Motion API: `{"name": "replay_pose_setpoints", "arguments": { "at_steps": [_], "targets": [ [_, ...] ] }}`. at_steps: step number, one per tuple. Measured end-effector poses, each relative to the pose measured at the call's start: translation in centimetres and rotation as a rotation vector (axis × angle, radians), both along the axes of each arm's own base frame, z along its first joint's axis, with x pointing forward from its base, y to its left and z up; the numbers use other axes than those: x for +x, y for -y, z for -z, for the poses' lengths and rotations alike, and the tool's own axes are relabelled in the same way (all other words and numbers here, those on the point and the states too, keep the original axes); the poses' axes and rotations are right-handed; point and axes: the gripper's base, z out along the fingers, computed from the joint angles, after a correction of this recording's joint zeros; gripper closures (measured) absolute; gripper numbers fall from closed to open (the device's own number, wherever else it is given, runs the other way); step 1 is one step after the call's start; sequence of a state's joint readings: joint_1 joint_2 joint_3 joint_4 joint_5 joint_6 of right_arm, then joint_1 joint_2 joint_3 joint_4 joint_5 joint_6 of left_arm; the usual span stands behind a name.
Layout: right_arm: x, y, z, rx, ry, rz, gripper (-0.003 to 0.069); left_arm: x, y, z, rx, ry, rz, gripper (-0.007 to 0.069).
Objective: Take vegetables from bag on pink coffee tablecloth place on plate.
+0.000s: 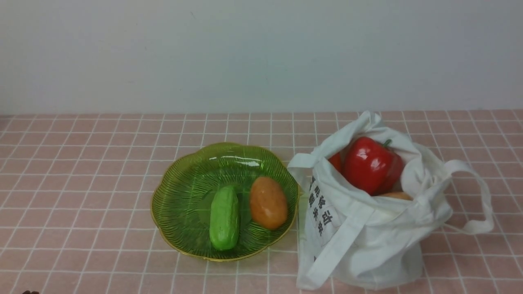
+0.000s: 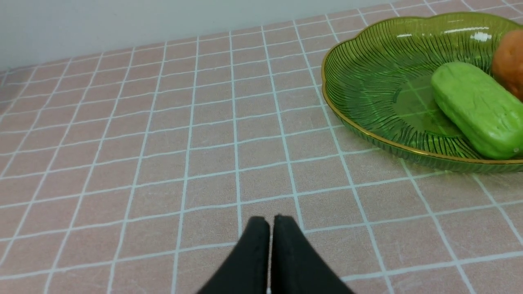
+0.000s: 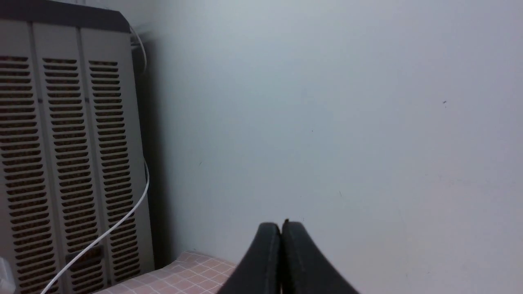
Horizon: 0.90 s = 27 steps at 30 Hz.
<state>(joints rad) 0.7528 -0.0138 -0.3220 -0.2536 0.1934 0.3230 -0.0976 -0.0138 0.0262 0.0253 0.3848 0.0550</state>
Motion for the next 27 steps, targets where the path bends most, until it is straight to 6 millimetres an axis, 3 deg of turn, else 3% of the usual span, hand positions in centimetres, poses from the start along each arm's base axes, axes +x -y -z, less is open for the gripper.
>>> {"name": "replay_pose_setpoints", "arguments": {
  "at_steps": [12,21,27],
  "targets": [
    [-0.2,-0.2,-0.2,0.037,0.053,-0.024,0.0673,0.0,0.0,0.0,0.0,0.0,0.0,0.0629],
    [0.2,-0.4,0.7,-0.041,0.034,0.022,0.0673,0.0,0.0,0.0,0.0,0.0,-0.001,0.0629],
    [2.4,-0.2,6.1,-0.187,-0.158,0.378,0.0673,0.0,0.0,0.0,0.0,0.0,-0.001,0.0629]
  ]
}}
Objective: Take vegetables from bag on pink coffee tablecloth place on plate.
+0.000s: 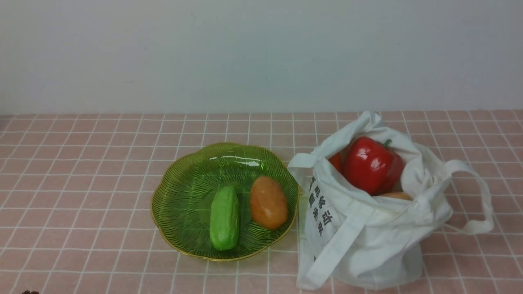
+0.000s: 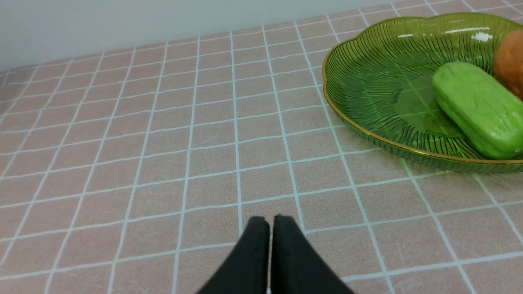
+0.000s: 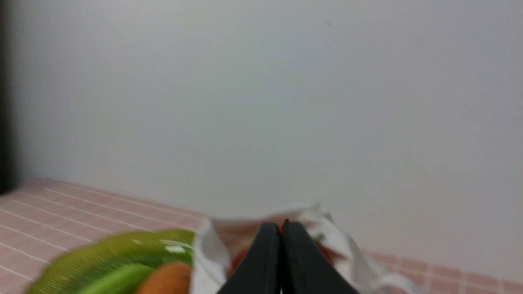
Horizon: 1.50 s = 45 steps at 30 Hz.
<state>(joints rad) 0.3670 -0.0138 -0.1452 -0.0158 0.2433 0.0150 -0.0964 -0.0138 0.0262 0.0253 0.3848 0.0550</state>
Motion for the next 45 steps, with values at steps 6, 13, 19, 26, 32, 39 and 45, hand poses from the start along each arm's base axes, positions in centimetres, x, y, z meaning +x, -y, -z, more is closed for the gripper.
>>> {"name": "replay_pose_setpoints", "arguments": {
  "at_steps": [6,13,19,26,32,39,45],
  "targets": [
    [1.2,1.2,6.7,-0.068,-0.272,0.28,0.0673,0.0,0.0,0.0,0.0,0.0,0.0,0.0629],
    [1.2,1.6,6.9,-0.064,-0.296,0.36,0.0673,0.0,0.0,0.0,0.0,0.0,0.0,0.0629],
    [1.2,1.7,6.9,-0.063,-0.296,0.364,0.0673,0.0,0.0,0.0,0.0,0.0,0.0,0.0629],
    [1.2,1.7,6.9,-0.063,-0.296,0.364,0.0673,0.0,0.0,0.0,0.0,0.0,0.0,0.0629],
    [1.2,1.7,6.9,-0.063,-0.296,0.364,0.0673,0.0,0.0,0.0,0.0,0.0,0.0,0.0629],
    [1.2,1.7,6.9,-0.063,-0.296,0.364,0.0673,0.0,0.0,0.0,0.0,0.0,0.0,0.0629],
    [1.2,1.7,6.9,-0.063,-0.296,0.364,0.0673,0.0,0.0,0.0,0.0,0.0,0.0,0.0629]
  ]
}}
